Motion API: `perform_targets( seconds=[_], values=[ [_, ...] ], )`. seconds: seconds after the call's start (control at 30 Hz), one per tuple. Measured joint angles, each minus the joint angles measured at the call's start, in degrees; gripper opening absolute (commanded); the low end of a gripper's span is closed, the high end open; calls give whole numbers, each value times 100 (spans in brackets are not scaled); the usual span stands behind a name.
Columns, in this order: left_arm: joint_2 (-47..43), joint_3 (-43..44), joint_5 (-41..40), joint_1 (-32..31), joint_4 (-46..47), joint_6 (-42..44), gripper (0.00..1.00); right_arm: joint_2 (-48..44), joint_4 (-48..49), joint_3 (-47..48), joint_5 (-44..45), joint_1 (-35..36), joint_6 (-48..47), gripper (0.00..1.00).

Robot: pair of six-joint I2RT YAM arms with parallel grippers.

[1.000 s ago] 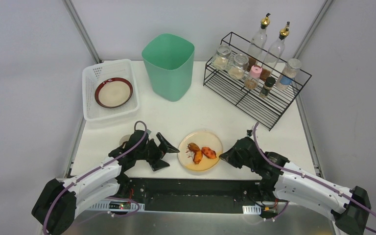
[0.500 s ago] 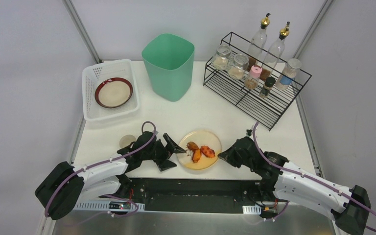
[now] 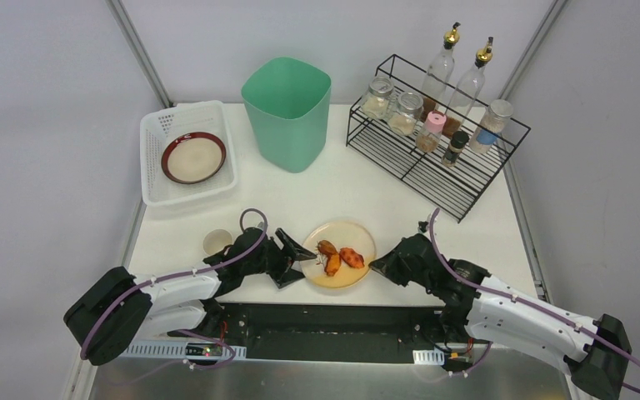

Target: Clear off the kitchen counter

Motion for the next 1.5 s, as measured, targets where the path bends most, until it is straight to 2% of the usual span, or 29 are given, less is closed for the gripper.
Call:
perform_targets(
  seconds=[0.47, 0.63, 1.17, 1.4, 1.5],
  values=[
    [389, -114, -358, -74, 684, -125, 61, -111, 382, -457, -46, 81, 398, 0],
    [540, -166, -426, -109, 944, -168, 60, -98, 503, -544, -50, 81, 516, 0],
    [1005, -205, -505, -149, 1569, -188, 50, 382, 1158, -730, -76, 223, 844, 0],
    [1220, -214, -514, -149, 1825, -190, 44, 538, 1419, -730, -76, 282, 911, 0],
    [1342, -216, -511, -149, 1950, -195, 37, 608, 1478, -730, -74, 304, 940, 0]
  ],
)
